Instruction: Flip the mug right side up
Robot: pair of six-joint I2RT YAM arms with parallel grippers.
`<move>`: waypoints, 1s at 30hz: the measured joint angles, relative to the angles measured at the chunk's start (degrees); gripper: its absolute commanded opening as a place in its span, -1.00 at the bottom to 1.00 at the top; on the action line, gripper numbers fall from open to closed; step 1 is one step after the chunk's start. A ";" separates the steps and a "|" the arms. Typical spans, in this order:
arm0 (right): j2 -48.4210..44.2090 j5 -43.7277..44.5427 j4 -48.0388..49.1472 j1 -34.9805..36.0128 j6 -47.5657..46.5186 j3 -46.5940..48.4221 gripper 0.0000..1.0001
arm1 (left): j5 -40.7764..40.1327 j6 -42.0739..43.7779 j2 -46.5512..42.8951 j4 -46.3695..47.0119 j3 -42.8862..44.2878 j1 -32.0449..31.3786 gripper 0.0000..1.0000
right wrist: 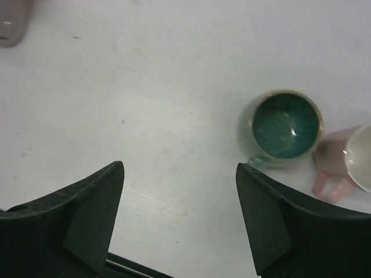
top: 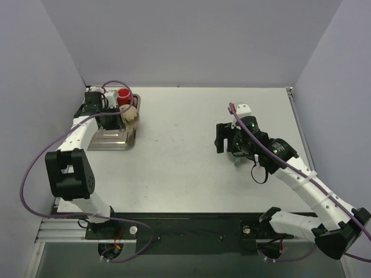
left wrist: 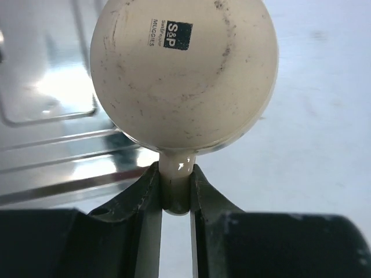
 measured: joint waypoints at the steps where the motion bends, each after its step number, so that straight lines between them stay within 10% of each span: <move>1: -1.55 -0.35 2.23 2.34 0.07 -0.39 0.53 | 3.26 -0.96 -2.71 -2.19 0.02 -0.04 -1.00; 14: -1.68 -7.50 62.14 19.32 16.39 -16.35 0.45 | 41.90 -21.44 -30.03 -3.50 3.21 -14.80 -1.00; 20: 0.42 -8.55 71.36 19.89 17.44 -15.54 0.27 | 45.77 -25.59 -31.95 -2.32 1.75 -19.69 -1.00; 22: 0.33 -8.57 72.41 19.89 16.96 -14.80 0.09 | 46.14 -26.32 -31.95 -2.27 0.50 -20.90 -1.00; 26: 0.17 -8.68 71.82 19.89 15.41 -14.73 -1.00 | 45.97 -26.38 -31.95 -2.25 -0.02 -21.66 -1.00; 29: 0.07 -11.08 71.21 21.09 13.81 -13.42 -1.00 | 45.46 -26.47 -31.39 -2.97 -0.28 -22.80 0.75; 30: -0.17 -11.02 69.07 21.29 13.33 -12.63 -1.00 | 45.59 -24.65 -31.15 -3.78 -0.28 -23.08 0.76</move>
